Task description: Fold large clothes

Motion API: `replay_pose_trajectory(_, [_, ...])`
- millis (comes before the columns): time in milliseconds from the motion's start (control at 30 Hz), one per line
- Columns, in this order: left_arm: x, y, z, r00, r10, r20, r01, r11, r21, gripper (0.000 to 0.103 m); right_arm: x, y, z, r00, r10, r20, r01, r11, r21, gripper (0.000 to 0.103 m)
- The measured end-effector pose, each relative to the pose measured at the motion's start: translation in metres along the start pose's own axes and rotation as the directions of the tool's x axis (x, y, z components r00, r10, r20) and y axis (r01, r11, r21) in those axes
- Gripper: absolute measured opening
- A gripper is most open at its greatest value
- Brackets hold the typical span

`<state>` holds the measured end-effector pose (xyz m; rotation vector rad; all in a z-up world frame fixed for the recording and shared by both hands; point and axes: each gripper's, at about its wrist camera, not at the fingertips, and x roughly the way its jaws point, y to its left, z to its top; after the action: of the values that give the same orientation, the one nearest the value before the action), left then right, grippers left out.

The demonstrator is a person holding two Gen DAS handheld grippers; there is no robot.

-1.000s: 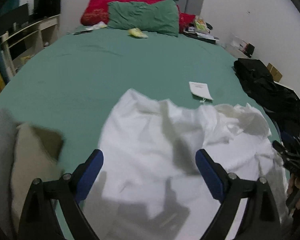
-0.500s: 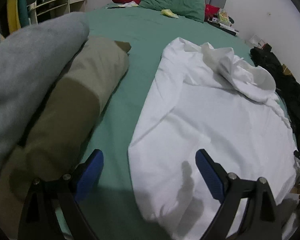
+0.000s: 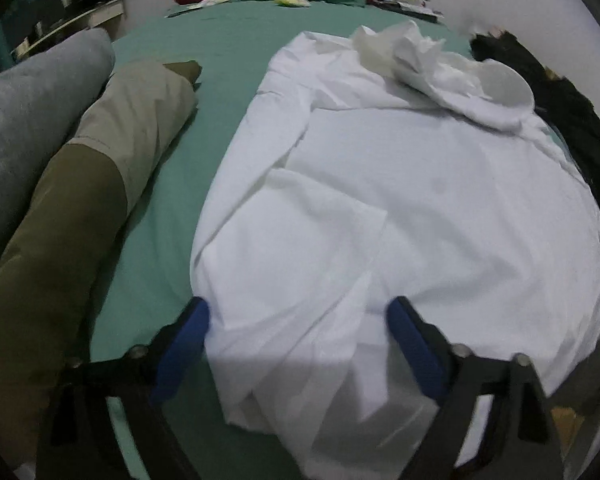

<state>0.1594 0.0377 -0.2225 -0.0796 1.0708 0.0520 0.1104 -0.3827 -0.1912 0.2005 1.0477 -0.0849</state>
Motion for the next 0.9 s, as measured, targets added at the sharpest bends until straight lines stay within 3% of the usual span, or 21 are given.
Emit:
replay_pose_trajectory(33, [-0.004, 0.001, -0.002, 1.000, -0.004, 0.007, 0.004, 1.000, -0.001, 0.067, -0.001, 0.002, 0.000, 1.000, -0.001, 0.005, 0.001, 1.000, 0.002, 0.004])
replay_pose_trajectory(67, [-0.009, 0.003, -0.003, 1.000, -0.001, 0.015, 0.001, 1.000, -0.009, 0.045, -0.003, 0.003, -0.001, 1.000, 0.007, 0.007, -0.007, 1.000, 0.004, 0.004])
replay_pose_trajectory(100, [-0.012, 0.007, -0.003, 1.000, -0.001, 0.019, 0.002, 1.000, -0.018, 0.017, -0.004, 0.002, 0.000, 1.000, 0.019, 0.010, -0.019, 1.000, 0.020, 0.004])
replay_pose_trajectory(133, [-0.016, 0.010, -0.002, 1.000, 0.003, 0.022, -0.002, 0.999, -0.034, 0.007, -0.007, 0.000, -0.001, 0.999, 0.039, 0.018, -0.040, 0.998, 0.046, 0.004])
replay_pose_trajectory(167, [-0.022, 0.015, -0.002, 1.000, 0.003, 0.028, -0.002, 0.998, -0.058, 0.004, -0.012, -0.003, -0.003, 0.998, 0.064, 0.027, -0.066, 0.995, 0.075, 0.004])
replay_pose_trajectory(400, [-0.065, 0.034, -0.009, 0.994, -0.003, 0.106, 0.020, 0.986, -0.166, 0.003, -0.043, -0.002, -0.010, 0.987, 0.108, 0.117, -0.120, 0.987, 0.105, 0.003])
replay_pose_trajectory(600, [-0.095, 0.043, -0.021, 0.986, -0.002, 0.164, 0.034, 0.982, -0.188, 0.002, -0.064, -0.008, -0.013, 0.974, 0.145, 0.172, -0.170, 0.975, 0.144, 0.003])
replay_pose_trajectory(900, [-0.133, 0.050, -0.027, 0.980, -0.022, 0.196, 0.061, 0.979, -0.193, 0.002, -0.099, -0.007, -0.019, 0.961, 0.145, 0.234, -0.176, 0.977, 0.119, 0.003])
